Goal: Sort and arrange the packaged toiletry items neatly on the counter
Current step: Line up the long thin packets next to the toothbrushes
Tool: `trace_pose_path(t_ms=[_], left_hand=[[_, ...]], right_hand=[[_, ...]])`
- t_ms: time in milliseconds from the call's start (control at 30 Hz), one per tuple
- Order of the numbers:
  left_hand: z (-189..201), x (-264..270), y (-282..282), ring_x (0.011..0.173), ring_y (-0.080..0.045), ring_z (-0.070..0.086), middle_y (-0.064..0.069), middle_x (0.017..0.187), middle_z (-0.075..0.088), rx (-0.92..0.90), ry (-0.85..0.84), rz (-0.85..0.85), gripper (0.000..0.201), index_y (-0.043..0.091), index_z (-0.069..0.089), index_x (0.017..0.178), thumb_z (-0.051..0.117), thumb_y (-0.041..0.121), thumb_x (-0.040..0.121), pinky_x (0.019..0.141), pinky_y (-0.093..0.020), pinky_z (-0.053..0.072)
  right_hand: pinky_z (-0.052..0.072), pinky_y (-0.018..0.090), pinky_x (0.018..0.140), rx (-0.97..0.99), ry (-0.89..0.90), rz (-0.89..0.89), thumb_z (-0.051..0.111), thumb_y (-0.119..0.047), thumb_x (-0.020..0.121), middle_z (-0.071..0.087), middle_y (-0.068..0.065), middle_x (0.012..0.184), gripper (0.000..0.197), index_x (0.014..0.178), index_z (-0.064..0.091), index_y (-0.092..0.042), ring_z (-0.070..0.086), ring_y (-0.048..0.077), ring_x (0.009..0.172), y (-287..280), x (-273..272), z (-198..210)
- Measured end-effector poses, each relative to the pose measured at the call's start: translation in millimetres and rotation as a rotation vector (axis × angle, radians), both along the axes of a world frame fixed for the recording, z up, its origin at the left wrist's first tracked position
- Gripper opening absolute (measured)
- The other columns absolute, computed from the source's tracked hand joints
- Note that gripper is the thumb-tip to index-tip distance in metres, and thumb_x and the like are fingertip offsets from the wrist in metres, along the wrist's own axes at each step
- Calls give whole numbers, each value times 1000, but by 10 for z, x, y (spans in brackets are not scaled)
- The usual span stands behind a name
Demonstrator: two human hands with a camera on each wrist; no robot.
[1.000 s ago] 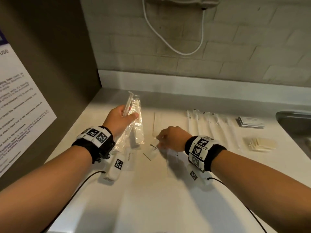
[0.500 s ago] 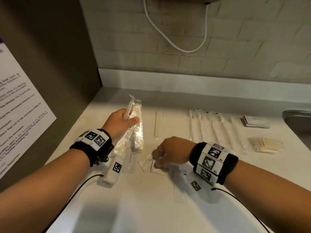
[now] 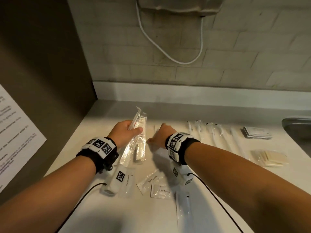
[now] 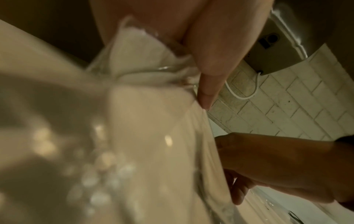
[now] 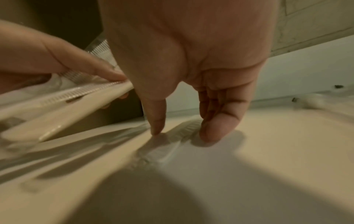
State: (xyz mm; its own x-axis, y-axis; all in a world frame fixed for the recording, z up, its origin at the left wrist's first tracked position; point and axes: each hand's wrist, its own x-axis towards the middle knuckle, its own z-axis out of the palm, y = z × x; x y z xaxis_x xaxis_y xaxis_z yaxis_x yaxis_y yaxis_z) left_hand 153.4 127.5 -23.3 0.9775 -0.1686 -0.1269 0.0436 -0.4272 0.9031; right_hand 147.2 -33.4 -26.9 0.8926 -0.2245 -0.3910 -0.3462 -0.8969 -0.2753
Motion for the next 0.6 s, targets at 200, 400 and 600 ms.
trace_pose_path(t_ms=[200, 400, 600], left_hand=[[-59, 212, -72, 81, -22, 59, -3, 85, 63, 99, 8, -25, 19, 14, 67, 95, 72, 30, 86, 76, -33, 47], [-137, 284, -279, 70, -20, 57, -3, 78, 59, 210, 67, -68, 18, 15, 60, 82, 70, 28, 87, 63, -30, 42], [-178, 334, -590, 61, -20, 51, -3, 69, 52, 327, 101, -157, 30, 11, 53, 71, 73, 28, 85, 59, -27, 40]], right_hand=[[59, 35, 80, 147, -5, -43, 72, -40, 80, 70, 8, 85, 35, 80, 60, -7, 72, 26, 85, -173, -20, 7], [50, 22, 52, 154, -28, -79, 61, -19, 88, 60, 4, 59, 26, 66, 54, -7, 59, 14, 50, -433, -138, 71], [42, 15, 37, 147, 33, -127, 62, -10, 85, 62, -4, 42, 20, 65, 60, -9, 60, 7, 41, -654, -179, 118]])
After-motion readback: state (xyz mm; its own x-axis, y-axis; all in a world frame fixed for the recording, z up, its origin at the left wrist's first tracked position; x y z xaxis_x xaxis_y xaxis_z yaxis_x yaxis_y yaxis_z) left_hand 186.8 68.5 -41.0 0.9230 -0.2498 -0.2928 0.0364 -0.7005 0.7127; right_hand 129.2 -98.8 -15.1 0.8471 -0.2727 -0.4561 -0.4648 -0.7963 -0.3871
